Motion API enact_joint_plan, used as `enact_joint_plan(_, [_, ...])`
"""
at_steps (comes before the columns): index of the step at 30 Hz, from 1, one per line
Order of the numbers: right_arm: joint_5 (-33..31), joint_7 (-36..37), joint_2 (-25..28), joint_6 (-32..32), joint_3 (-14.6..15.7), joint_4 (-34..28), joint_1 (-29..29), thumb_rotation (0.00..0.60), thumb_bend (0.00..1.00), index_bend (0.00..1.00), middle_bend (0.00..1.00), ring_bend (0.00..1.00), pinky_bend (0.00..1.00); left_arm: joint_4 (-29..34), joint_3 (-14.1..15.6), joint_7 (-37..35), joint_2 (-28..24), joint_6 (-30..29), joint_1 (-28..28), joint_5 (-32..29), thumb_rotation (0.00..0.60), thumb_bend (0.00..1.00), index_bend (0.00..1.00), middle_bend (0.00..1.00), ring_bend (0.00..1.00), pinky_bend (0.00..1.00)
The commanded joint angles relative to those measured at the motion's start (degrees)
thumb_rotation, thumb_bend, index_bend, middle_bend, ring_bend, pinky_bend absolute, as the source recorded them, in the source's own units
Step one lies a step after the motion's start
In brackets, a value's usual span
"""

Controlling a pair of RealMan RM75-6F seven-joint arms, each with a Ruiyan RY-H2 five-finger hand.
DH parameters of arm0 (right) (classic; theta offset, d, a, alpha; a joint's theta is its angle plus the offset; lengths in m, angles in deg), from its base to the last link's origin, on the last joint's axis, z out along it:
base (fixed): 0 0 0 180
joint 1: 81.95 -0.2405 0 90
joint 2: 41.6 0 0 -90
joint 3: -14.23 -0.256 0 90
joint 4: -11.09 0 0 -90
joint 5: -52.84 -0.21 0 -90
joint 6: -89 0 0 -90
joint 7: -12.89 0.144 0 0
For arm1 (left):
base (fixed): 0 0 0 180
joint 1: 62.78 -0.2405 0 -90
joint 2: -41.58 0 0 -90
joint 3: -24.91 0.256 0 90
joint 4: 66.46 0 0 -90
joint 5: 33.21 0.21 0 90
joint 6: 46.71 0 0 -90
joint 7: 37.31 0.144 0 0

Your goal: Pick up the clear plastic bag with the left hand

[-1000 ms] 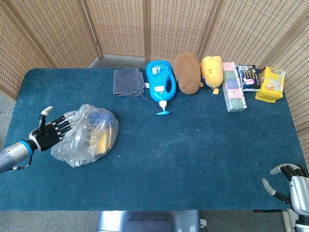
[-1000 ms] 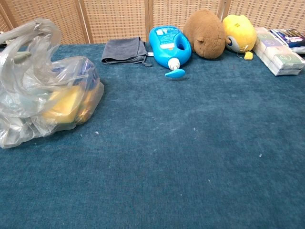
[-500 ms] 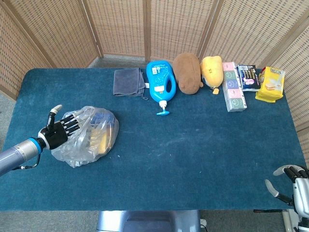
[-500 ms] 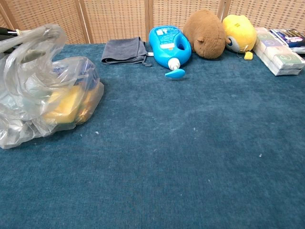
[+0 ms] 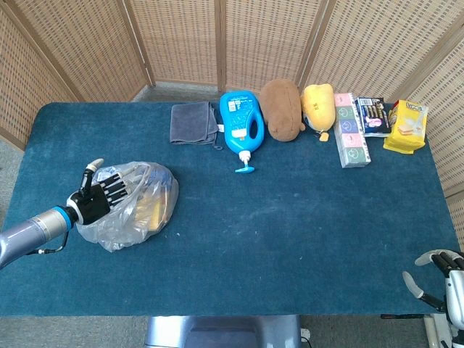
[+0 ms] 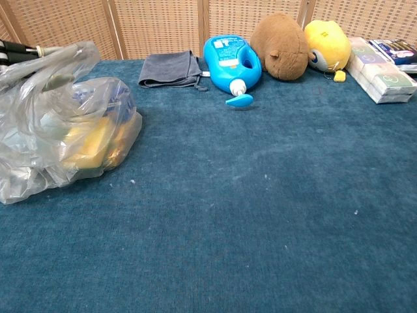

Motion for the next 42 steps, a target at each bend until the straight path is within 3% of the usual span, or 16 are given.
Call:
enact_joint_plan(1, [0.1, 0.1, 0.0, 0.0, 0.0, 0.1, 0.0, 0.126, 0.32, 0.49, 0.44, 0.32, 0.21, -0.4, 0.4, -0.3, 0.5, 0.4, 0.0, 0.0, 0.029, 0.32, 0.09, 0.20, 0.09, 0.24])
enact_joint_plan(15, [0.6, -0.1, 0.3, -0.8, -0.1, -0.3, 0.4, 0.129, 0.32, 0.49, 0.44, 0.32, 0.21, -0.7, 1.3, 1.4, 1.4, -0.3, 1.6, 2.7, 0.026, 0.33, 0.07, 0.17, 0.06, 0.23])
enact_joint_plan(26, [0.9, 0.2, 0.3, -1.3, -0.3, -0.2, 0.6, 0.131, 0.32, 0.49, 0.44, 0.32, 0.21, -1.4, 6.5, 0.8, 1.4, -4.0, 6.4, 11.9, 0.021, 0.46, 0.04, 0.16, 0.04, 0.25])
enact_joint_plan(33, [1.2, 0.5, 0.3, -1.5, -0.3, -0.1, 0.7, 0.128, 0.32, 0.49, 0.44, 0.32, 0.21, -2.2, 9.1, -0.3, 2.3, -3.3, 9.2, 12.0, 0.024, 0.59, 0.03, 0.16, 0.04, 0.26])
enact_joint_plan(42, [1.5, 0.7, 0.4, -2.0, -0.3, -0.2, 0.9, 0.128, 0.32, 0.49, 0.44, 0.32, 0.21, -1.7, 10.8, 1.1, 2.5, -5.3, 11.5, 11.9, 0.024, 0.58, 0.03, 0.16, 0.05, 0.36])
